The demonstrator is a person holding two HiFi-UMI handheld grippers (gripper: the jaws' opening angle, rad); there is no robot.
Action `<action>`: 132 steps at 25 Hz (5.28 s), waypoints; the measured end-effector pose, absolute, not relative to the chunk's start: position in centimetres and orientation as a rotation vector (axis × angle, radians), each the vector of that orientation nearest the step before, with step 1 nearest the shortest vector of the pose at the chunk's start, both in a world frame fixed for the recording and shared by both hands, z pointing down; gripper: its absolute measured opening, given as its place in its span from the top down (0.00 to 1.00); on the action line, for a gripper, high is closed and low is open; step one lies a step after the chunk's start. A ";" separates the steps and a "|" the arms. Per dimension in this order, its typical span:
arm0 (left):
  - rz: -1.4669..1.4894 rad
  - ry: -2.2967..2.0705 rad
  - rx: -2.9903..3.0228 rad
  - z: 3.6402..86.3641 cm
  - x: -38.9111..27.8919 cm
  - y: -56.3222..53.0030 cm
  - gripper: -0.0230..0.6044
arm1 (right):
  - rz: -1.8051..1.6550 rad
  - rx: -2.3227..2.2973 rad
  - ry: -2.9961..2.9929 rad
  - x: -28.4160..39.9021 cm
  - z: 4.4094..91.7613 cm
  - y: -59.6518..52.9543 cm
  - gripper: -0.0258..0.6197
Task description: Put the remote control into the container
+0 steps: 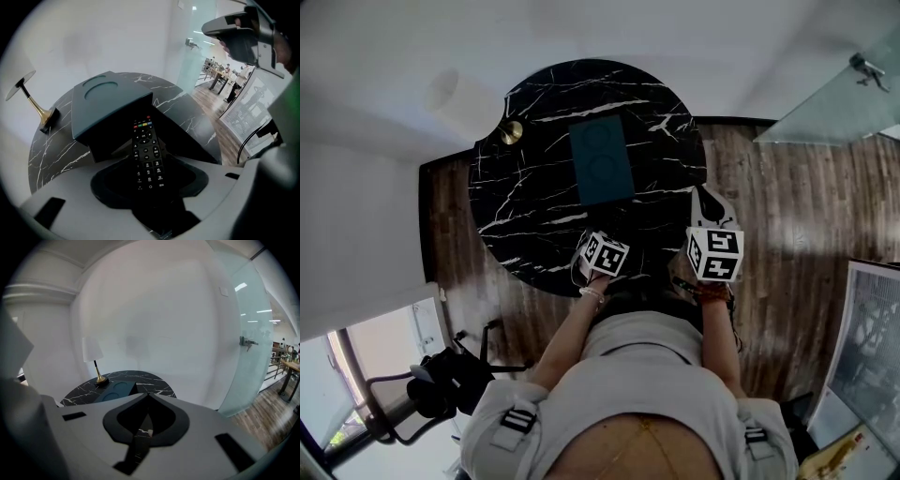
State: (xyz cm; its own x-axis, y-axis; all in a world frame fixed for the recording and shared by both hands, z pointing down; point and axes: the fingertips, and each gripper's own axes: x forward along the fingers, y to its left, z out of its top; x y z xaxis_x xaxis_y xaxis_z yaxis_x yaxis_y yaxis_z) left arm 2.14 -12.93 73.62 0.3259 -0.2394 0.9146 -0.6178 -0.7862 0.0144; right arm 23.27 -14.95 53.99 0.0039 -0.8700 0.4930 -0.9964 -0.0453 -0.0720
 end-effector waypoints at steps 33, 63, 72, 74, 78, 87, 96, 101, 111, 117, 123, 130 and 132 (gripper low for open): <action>1.125 -1.006 2.409 65.4 -1.5 -12.9 0.95 | 0.570 1.803 -2.060 17.5 54.8 -16.4 0.94; 1.220 -0.929 2.303 67.7 -6.4 -3.4 0.95 | 0.549 1.284 -2.055 10.0 64.6 -19.1 0.94; 1.209 -0.870 2.265 69.8 -6.4 -2.8 0.95 | 0.528 1.214 -2.023 9.0 66.8 -19.8 0.94; 1.175 -0.854 2.247 70.2 -6.1 -2.9 0.95 | 0.532 1.203 -2.024 8.8 67.1 -20.0 0.94; 1.131 -0.830 2.220 70.9 -5.4 -3.5 0.95 | 0.533 1.189 -2.015 8.5 67.7 -20.5 0.94; 1.120 -0.795 2.205 71.5 -4.3 -4.3 0.95 | 0.526 1.177 -2.002 8.6 68.4 -20.3 0.94; 1.089 -0.781 2.185 72.1 -3.6 -4.7 0.95 | 0.561 1.171 -2.031 8.6 68.5 -20.3 0.94; 1.073 -0.778 2.189 72.1 -3.3 -5.3 0.95 | 0.570 1.159 -2.035 8.6 68.4 -20.2 0.94; 1.078 -0.770 2.180 72.3 -2.9 -6.2 0.95 | 0.572 1.129 -2.049 8.5 68.5 -20.2 0.94; 1.078 -0.773 2.183 72.3 -2.7 -7.2 0.95 | 0.580 1.104 -2.053 8.5 68.4 -20.2 0.94; 1.085 -0.779 2.184 72.0 -2.6 -8.4 0.95 | 0.586 1.075 -2.057 8.4 68.4 -20.3 0.94; 1.084 -0.786 2.186 72.2 -2.4 -9.6 0.95 | 0.604 1.041 -2.067 8.4 68.5 -20.2 0.94; 1.078 -0.788 2.182 72.3 -2.4 -10.1 0.95 | 0.600 1.029 -2.063 8.3 68.5 -20.2 0.94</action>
State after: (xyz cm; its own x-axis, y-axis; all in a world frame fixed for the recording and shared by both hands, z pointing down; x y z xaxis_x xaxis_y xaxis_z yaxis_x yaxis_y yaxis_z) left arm -2.43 -10.11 72.30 0.4999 -0.2501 0.8292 -0.7143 -0.6605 0.2314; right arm 8.33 -20.21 68.51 -0.4029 -0.4721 0.7841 -0.8190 0.5684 -0.0785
